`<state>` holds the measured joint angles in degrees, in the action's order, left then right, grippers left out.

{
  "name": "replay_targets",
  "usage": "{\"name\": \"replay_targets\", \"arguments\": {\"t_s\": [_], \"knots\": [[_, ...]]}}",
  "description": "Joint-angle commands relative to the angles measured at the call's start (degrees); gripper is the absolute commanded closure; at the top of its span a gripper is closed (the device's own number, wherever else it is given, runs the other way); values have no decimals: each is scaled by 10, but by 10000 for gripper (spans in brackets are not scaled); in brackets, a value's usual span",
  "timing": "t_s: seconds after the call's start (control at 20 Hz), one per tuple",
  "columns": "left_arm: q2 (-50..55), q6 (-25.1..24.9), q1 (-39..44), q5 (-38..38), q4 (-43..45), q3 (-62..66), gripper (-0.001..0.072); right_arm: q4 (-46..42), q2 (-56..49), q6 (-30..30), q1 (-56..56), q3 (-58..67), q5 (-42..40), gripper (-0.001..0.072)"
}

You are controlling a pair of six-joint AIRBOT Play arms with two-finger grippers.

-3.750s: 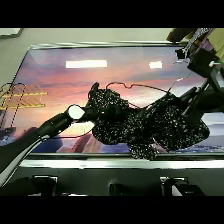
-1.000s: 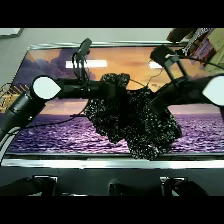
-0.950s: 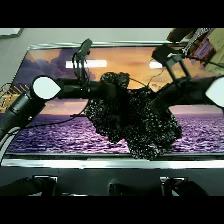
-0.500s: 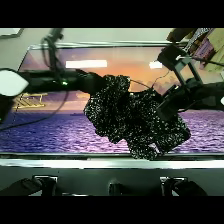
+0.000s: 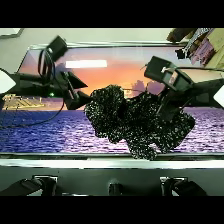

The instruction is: Fold the clothes and pants, and hang the long-sleeved shirts on hangers.

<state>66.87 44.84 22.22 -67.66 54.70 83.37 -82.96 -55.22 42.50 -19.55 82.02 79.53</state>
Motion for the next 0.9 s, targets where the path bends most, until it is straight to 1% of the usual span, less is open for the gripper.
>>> {"name": "replay_targets", "arguments": {"t_s": [0.0, 0.25, 0.35, 0.4, 0.45, 0.5, 0.55, 0.6, 0.85], "knots": [[9, -120, -2, -26, 0, -14, 101, 47, -2, -84, 0, 0, 0, 688], [35, -120, -2, -24, 0, -14, 101, 84, -2, -89, 0, 0, 0, 687], [41, -130, -2, -24, -1, -14, 101, 92, -2, -102, 0, 0, 1, 687], [42, -134, -2, -24, -1, -14, 114, 99, -2, -108, 0, 0, 0, 687], [42, -134, -2, -24, -1, -14, 155, 104, -2, -110, 0, 0, 0, 687], [42, -134, -2, -25, -1, -14, 361, 105, -2, -110, 0, 0, 0, 687], [41, -134, -2, -24, -1, -14, 595, 105, -2, -110, 0, 0, 0, 688], [41, -134, -2, -24, -1, -14, 687, 104, -2, -110, 0, 0, 0, 687], [33, -134, -2, -24, 0, -14, 690, 96, 7, -109, 0, 0, 0, 686]]}}
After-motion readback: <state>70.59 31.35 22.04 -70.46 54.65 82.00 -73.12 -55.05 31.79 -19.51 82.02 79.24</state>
